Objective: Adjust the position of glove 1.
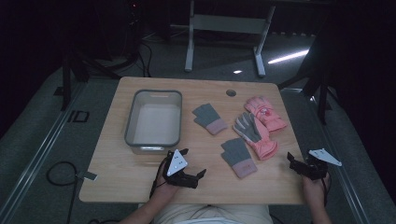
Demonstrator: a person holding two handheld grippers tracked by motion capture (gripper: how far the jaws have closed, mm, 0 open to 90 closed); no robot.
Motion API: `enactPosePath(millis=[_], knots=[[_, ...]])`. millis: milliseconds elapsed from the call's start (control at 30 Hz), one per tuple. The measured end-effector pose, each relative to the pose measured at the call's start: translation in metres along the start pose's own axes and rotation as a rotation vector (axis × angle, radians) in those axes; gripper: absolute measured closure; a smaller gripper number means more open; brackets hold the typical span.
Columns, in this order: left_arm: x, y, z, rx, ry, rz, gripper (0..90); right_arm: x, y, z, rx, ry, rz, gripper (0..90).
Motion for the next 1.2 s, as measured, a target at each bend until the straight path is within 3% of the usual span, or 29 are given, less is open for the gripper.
enactPosePath(millis=[133,267,533,667,800,1000,1100,1200], knots=[[-0.001,0.000,0.000,-0.006,-0.009,0.007,0.0,-0.002,0.002,0.000,-0.019,-0.007,-0.004,14.3],[0.001,0.000,0.000,-0.006,0.008,0.011,0.0,0.000,0.004,0.001,-0.029,-0.004,-0.001,14.3],[0.001,0.000,0.000,-0.008,0.005,0.023,0.0,0.002,0.005,0.010,-0.039,0.078,0.066,14.1],[0.000,-0.001,0.000,-0.004,-0.004,0.023,0.0,-0.007,0.001,0.024,-0.040,0.022,0.094,13.2],[0.001,-0.001,0.000,-0.001,0.001,0.022,0.0,-0.011,0.002,0.036,-0.043,0.025,0.106,12.4],[0.001,-0.001,0.000,-0.001,0.002,0.021,0.0,-0.015,0.000,0.054,-0.007,-0.007,0.068,11.5],[0.001,-0.001,0.000,0.000,0.003,0.022,0.0,-0.016,-0.002,0.066,-0.001,0.001,0.046,11.9],[0.001,-0.001,0.000,-0.001,0.001,0.021,0.0,-0.015,-0.002,0.076,-0.033,0.061,0.084,14.1]])
Point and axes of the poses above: each handheld gripper's, and its own axes: y roughly forward along the jaws, z roughly out of its top, x roughly to its right, the point moved 1 cm from there along y, roughly forward along the jaws, and after that the axes turned 4 degrees about y, right-handed, at the moved point
